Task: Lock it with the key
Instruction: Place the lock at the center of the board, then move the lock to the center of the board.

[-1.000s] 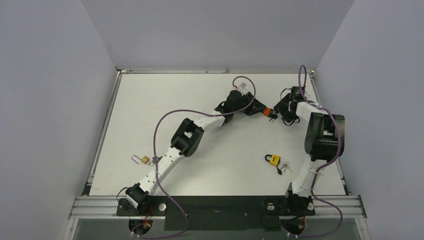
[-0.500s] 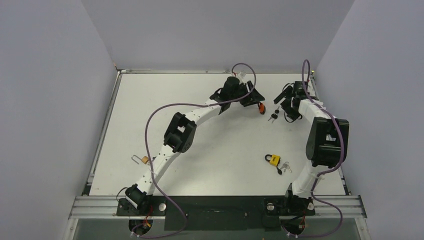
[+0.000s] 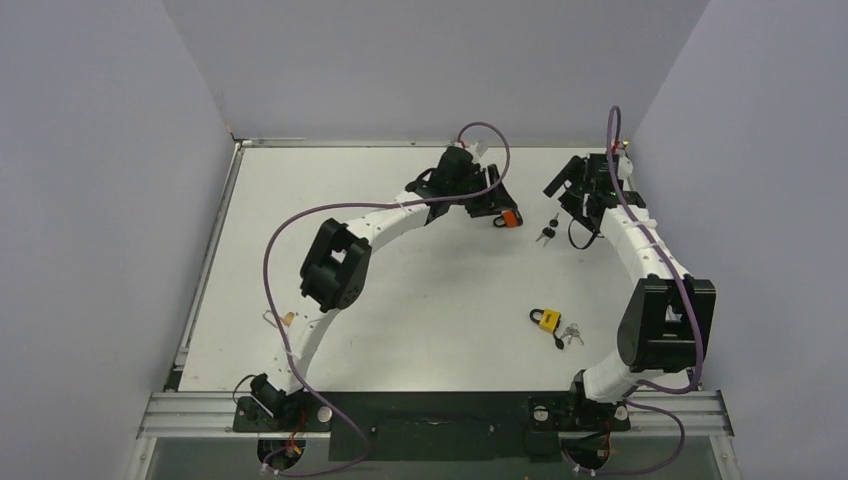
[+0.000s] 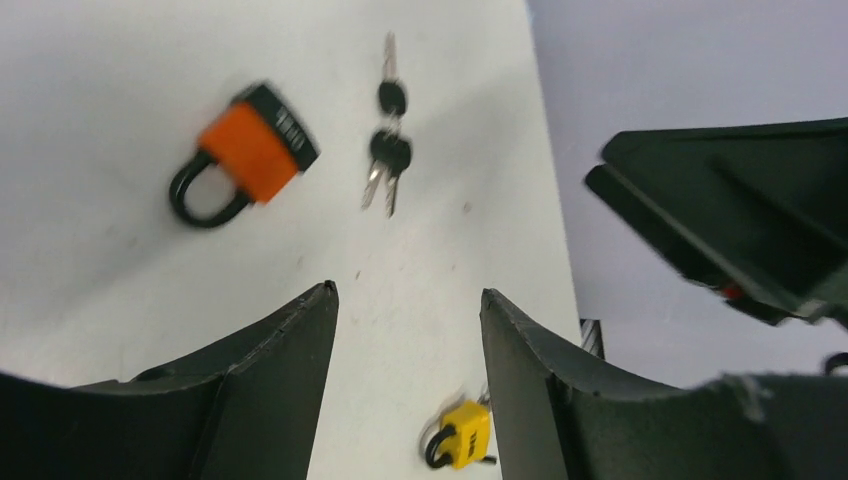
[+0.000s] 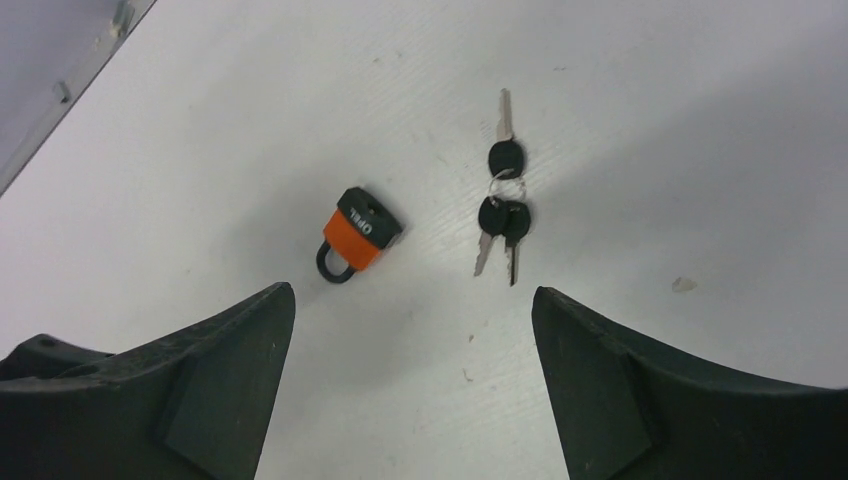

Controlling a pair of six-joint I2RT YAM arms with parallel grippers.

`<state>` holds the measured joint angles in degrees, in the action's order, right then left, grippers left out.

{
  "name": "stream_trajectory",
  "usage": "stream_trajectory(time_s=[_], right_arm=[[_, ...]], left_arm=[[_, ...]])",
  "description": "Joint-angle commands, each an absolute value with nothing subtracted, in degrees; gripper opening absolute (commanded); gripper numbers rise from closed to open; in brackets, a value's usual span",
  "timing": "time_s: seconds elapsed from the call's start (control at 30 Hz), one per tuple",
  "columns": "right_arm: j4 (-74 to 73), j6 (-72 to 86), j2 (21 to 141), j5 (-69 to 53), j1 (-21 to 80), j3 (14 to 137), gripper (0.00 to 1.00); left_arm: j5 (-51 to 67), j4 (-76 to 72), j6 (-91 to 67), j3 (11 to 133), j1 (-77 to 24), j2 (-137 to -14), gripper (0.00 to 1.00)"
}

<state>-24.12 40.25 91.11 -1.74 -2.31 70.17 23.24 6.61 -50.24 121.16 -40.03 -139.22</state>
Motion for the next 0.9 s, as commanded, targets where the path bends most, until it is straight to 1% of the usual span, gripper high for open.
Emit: stream_trajectory(time_s=[0.0, 0.07, 0.1, 0.2, 0.33, 0.53, 0.63, 0.8, 0.83, 0.87], right_arm=[[-26.2, 37.2, 86.5, -0.3, 3.9, 68.8, 0.84], [-27.0, 36.0, 85.1, 1.2, 7.7, 68.2, 0.84], [-27.0, 35.6, 84.1, 2.3, 9.1, 67.4, 0.84], [-26.7, 35.7, 82.7, 4.6, 15.9, 66.3, 0.84], [-25.8, 36.7, 82.1, 6.8, 22.8, 66.0, 0.84], [-24.8, 37.6, 83.6, 8.3, 29.9, 67.7, 0.84], [-24.0, 37.8, 84.0, 8.7, 32.7, 67.8, 0.84], [-22.1, 38.7, 84.4, 7.7, 36.1, 65.7, 0.84], [-21.5, 38.8, 84.4, 7.6, 37.1, 65.3, 0.84], [-21.2, 39.1, 84.3, 7.6, 37.5, 64.5, 0.84]], left_arm=[[16.7, 9.2, -47.1, 108.1, -39.5, -124.7, 0.52], [11.7, 12.1, -45.9, 100.8, -38.6, -117.3, 0.52], [7.3, 15.0, -45.5, 98.3, -37.9, -111.8, 0.52], [-4.0, 21.6, -44.6, 86.7, -35.5, -101.2, 0.52], [-15.0, 29.4, -44.4, 73.2, -30.7, -83.7, 0.53], [-26.0, 41.8, -51.4, 59.4, -23.1, -68.6, 0.53], [-26.5, 45.7, -54.4, 53.8, -17.0, -64.1, 0.53], [-25.5, 48.6, -54.7, 48.8, -7.1, -59.2, 0.54], [-24.4, 48.6, -54.1, 47.4, -5.9, -58.8, 0.58], [-23.5, 48.2, -53.7, 46.6, -3.4, -58.4, 0.58]])
